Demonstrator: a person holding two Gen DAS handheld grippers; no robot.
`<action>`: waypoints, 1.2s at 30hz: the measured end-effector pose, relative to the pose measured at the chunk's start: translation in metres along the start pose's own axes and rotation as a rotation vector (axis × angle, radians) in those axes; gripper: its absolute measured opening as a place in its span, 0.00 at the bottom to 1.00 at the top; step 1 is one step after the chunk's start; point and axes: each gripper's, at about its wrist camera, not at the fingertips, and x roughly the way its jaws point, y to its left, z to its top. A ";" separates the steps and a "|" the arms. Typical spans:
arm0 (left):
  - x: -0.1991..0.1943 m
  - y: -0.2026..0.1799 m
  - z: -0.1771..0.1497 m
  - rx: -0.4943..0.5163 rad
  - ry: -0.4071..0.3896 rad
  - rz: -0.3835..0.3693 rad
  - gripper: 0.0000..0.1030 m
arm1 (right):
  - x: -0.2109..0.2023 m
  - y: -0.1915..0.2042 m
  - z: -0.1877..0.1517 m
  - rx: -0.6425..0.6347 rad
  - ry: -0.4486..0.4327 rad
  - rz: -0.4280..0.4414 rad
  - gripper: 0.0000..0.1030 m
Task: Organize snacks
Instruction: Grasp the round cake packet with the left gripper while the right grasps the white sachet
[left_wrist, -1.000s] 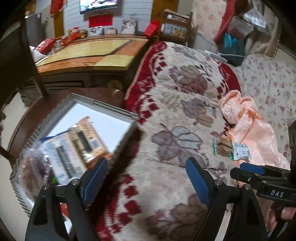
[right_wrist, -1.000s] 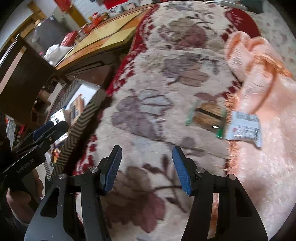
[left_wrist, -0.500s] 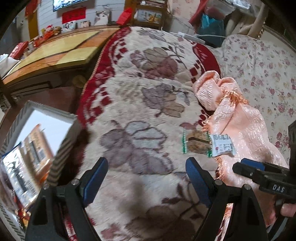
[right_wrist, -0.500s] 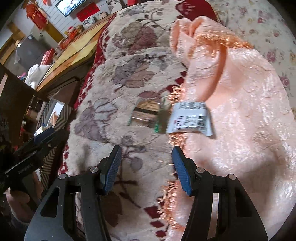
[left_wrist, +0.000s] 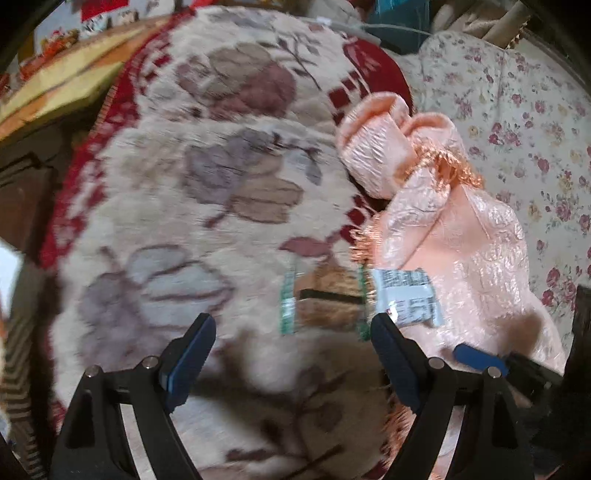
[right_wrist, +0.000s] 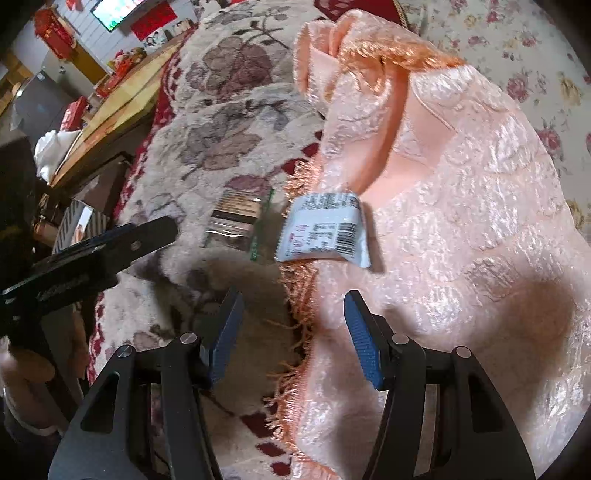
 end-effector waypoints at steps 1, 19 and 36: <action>0.007 -0.004 0.003 0.001 0.013 -0.003 0.85 | 0.000 -0.002 -0.001 0.007 0.002 0.000 0.55; 0.056 -0.019 0.018 0.083 0.062 0.017 0.59 | 0.029 0.045 0.034 -0.587 0.163 -0.209 0.58; 0.025 0.009 -0.004 0.080 0.034 0.029 0.57 | 0.092 0.042 0.068 -0.999 0.351 -0.228 0.65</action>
